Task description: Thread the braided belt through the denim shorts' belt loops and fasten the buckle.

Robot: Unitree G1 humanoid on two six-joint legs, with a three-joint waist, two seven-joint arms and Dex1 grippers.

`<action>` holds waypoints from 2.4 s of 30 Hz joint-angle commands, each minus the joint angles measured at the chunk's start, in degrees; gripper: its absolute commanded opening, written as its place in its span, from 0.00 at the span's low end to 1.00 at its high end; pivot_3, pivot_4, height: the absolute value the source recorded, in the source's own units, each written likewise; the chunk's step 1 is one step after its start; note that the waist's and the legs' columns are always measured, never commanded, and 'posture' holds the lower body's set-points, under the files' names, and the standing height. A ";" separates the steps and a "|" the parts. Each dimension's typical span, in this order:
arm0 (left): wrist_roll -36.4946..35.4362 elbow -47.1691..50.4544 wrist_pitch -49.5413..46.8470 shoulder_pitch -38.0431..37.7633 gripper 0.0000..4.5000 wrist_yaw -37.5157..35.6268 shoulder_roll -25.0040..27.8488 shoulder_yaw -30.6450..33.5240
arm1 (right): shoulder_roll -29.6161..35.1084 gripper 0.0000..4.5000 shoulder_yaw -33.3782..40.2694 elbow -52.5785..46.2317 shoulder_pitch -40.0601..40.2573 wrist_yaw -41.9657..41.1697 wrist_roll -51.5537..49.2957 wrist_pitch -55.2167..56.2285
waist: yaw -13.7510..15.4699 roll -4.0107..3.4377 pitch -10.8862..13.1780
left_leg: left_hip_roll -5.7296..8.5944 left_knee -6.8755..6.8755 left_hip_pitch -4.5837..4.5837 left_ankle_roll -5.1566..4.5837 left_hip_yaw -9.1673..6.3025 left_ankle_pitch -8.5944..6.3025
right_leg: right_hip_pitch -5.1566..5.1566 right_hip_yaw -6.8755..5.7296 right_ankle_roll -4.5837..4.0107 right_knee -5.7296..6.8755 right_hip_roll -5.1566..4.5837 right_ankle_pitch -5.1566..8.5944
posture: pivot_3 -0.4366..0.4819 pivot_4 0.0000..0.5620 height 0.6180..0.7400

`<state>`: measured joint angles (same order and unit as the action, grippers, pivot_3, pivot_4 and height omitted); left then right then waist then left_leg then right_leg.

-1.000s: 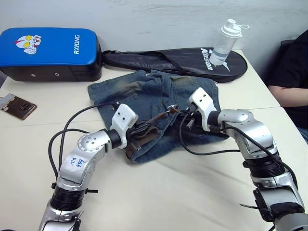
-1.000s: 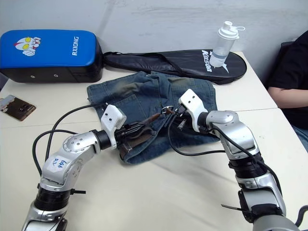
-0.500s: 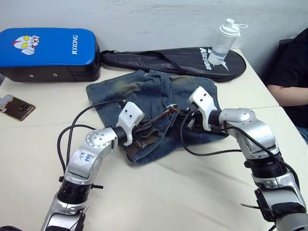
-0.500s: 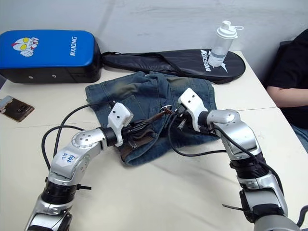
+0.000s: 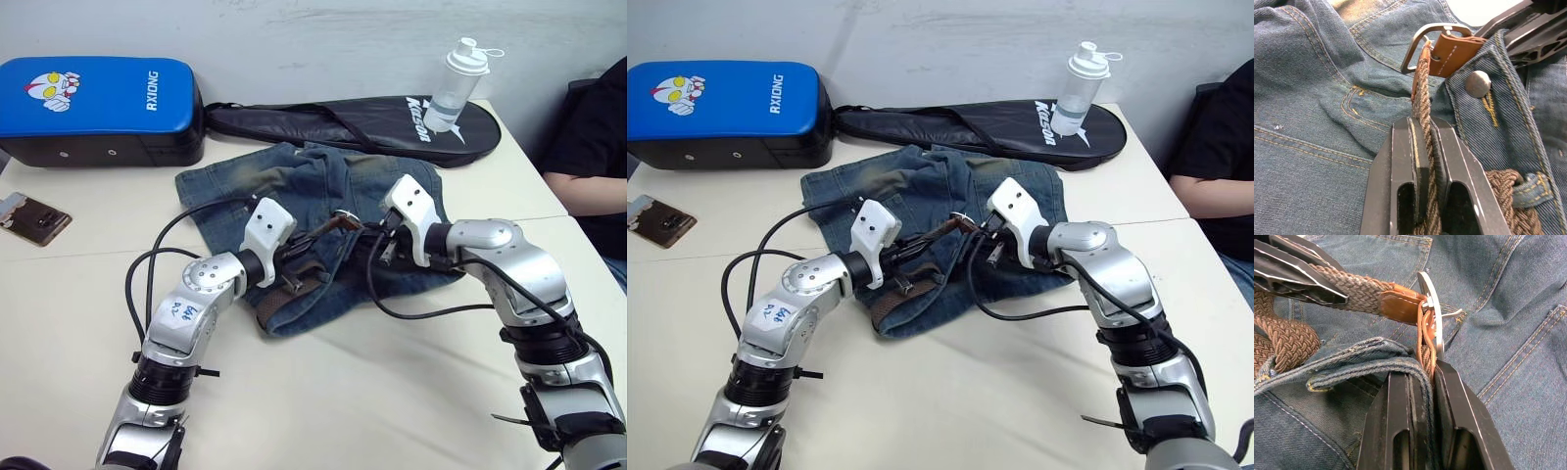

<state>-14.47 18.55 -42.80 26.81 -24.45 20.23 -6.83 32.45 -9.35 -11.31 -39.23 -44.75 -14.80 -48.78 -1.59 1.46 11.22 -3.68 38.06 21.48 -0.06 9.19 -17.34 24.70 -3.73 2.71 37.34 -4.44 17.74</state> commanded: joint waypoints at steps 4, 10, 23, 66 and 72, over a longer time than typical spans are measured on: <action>0.62 -0.16 2.04 1.69 0.00 0.60 -1.15 0.05 | 0.69 0.02 0.17 -4.83 -0.07 -1.81 -2.04 0.47 | -0.02 0.00 0.00 | 0.00 0.00 0.00 0.00 0.00 0.00 | 0.01 0.00 0.00 0.00 0.00 0.00 | 0.48 0.27 1.00; 1.12 0.13 4.38 2.39 0.00 -3.18 -1.05 -5.24 | 0.72 0.02 -1.10 -5.59 0.17 -2.40 -2.37 -0.89 | 0.00 0.00 0.00 | 0.00 0.00 0.00 0.00 0.00 0.00 | 0.00 0.00 0.00 0.00 0.00 0.00 | 0.48 0.27 1.00; 2.94 -3.64 8.75 4.05 0.00 -0.39 -5.35 -4.41 | 3.52 0.02 -3.53 -7.41 2.27 -7.24 -4.30 -2.75 | 0.04 0.00 0.00 | 0.01 0.00 0.01 -0.03 -0.01 -0.02 | 0.00 -0.02 0.00 -0.03 0.00 0.00 | 0.48 0.27 1.00; 5.06 -11.36 11.94 8.35 0.09 -4.64 -8.27 -4.86 | 9.24 0.01 -6.44 30.47 -11.31 -20.04 19.40 66.06 | 0.01 0.02 0.02 | 0.00 0.12 -0.10 -0.03 0.11 0.04 | -0.05 0.04 0.04 0.08 -0.01 -0.03 | 0.48 0.27 1.00; 0.80 -5.57 7.89 6.05 0.64 -7.63 -5.16 -0.68 | 11.36 0.00 -5.11 31.16 -10.36 -20.00 20.01 66.15 | -0.02 0.02 0.02 | 0.00 0.13 -0.11 -0.03 0.12 0.04 | -0.05 0.06 0.04 0.11 -0.02 -0.03 | 0.48 0.27 1.00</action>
<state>-9.45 5.85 -31.92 33.61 -29.64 12.19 -11.67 41.34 -17.14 21.21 -50.06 -64.61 5.61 16.94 -1.61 1.48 11.24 -3.68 38.20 21.36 -0.09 9.31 -17.30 24.65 -3.67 2.75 37.46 -4.45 17.71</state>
